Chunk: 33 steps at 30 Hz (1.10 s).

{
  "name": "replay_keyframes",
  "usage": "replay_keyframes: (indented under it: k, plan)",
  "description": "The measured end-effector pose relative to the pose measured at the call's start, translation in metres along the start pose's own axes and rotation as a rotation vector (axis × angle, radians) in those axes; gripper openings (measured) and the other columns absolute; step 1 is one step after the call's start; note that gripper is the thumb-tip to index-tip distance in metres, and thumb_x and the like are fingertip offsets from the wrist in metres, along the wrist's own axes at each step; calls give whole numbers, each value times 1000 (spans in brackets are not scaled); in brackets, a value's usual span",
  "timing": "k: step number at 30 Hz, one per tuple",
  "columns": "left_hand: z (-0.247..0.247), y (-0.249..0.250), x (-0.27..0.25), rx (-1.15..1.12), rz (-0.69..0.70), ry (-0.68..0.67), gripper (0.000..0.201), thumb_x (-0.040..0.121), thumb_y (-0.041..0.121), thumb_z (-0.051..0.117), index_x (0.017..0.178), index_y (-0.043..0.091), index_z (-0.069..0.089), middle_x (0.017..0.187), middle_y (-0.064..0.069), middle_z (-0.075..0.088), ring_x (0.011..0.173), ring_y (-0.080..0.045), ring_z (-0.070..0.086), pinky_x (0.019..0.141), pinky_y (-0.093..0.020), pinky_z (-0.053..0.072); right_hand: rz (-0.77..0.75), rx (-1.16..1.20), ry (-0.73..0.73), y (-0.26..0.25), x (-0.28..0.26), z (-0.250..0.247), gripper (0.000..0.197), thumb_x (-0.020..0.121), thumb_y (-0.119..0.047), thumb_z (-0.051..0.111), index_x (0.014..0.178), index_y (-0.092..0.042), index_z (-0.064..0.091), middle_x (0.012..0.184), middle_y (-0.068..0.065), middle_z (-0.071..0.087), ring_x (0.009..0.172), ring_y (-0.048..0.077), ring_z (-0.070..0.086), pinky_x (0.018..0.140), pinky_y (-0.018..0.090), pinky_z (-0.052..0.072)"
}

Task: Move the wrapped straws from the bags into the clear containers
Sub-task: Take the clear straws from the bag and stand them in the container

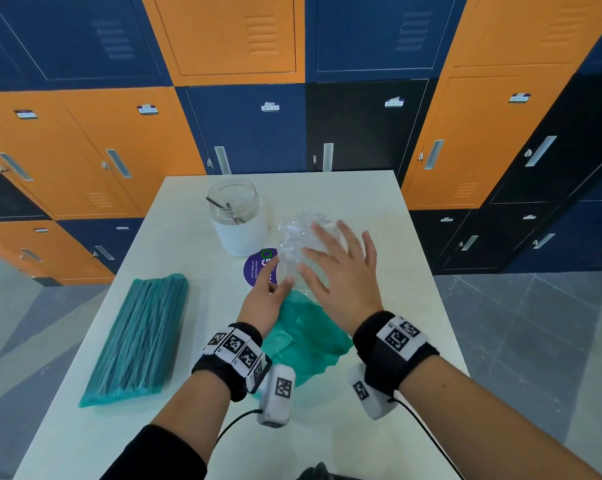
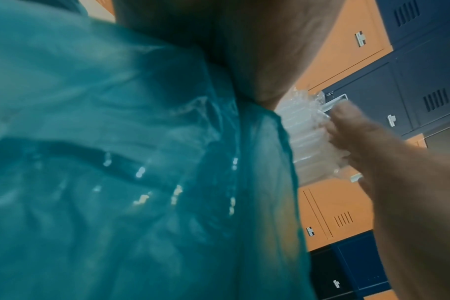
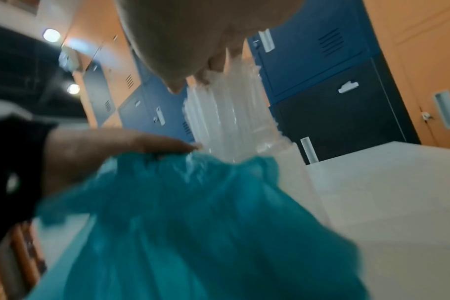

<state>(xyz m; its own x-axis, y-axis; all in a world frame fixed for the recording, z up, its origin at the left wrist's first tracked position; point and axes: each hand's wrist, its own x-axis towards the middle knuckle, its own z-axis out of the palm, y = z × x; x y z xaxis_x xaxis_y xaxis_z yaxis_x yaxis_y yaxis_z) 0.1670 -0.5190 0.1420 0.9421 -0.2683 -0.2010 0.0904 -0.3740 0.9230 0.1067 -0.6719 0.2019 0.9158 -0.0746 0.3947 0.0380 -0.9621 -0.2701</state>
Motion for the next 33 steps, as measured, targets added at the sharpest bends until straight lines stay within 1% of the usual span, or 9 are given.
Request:
replay_keyframes:
  k: [3,5,8,11,17,20,23,28,33]
  plan:
    - [-1,3,-3,15,-4,0,49,97,43,52,143,39,37,76,-12,51,69,-21,58,69,-24,49,202,250,-111,-3,22,-8,69,82,-71,49,140,-37,36,162,-8,2,149,22,9,117,54,14]
    - [-1,6,-4,68,10,7,47,98,40,50,143,36,36,72,-2,45,63,-12,49,58,-16,40,240,243,-259,-8,32,-2,87,73,-76,55,145,-49,13,161,-5,2,146,25,19,115,55,24]
    - [-1,7,-3,70,6,9,51,98,40,51,146,37,34,76,-2,49,67,-12,52,62,-20,40,213,208,-238,-10,35,9,71,77,-57,64,137,-50,29,144,-2,24,128,25,37,99,39,45]
    - [-3,6,-3,91,0,3,53,97,43,52,146,39,33,76,-1,51,68,-13,54,63,-22,39,179,333,-181,-4,38,11,56,79,-33,68,130,-42,46,134,-4,29,123,20,37,94,31,47]
    - [-4,10,-3,115,-1,-3,50,97,43,52,144,37,35,73,2,50,68,-11,53,63,-22,37,2,225,29,-2,47,-5,42,89,-32,62,131,-35,53,146,-4,32,125,18,38,102,29,40]
    - [-3,9,-2,111,-6,-3,53,97,44,52,145,37,33,82,-3,57,75,-14,58,66,-22,42,15,22,-141,-2,35,4,57,98,-50,38,150,-31,27,161,0,14,145,25,16,119,37,17]
    - [-3,8,-3,96,-5,-9,53,97,45,51,146,38,33,80,-4,56,72,-15,58,66,-24,42,15,23,-240,3,28,6,65,96,-62,19,153,-34,6,163,-3,6,150,22,-1,122,44,1]
    - [-3,8,-2,96,-22,-9,54,96,46,51,146,39,32,82,-6,57,78,-19,61,68,-23,42,45,242,-22,9,17,0,42,103,-29,36,144,-18,44,152,-4,39,141,10,31,118,24,22]
    - [-3,11,-4,101,-25,-3,55,97,44,51,147,38,30,80,-4,54,75,-13,57,65,-20,38,-83,240,149,21,11,1,30,97,-19,53,124,-11,64,130,3,60,122,18,51,107,26,39]
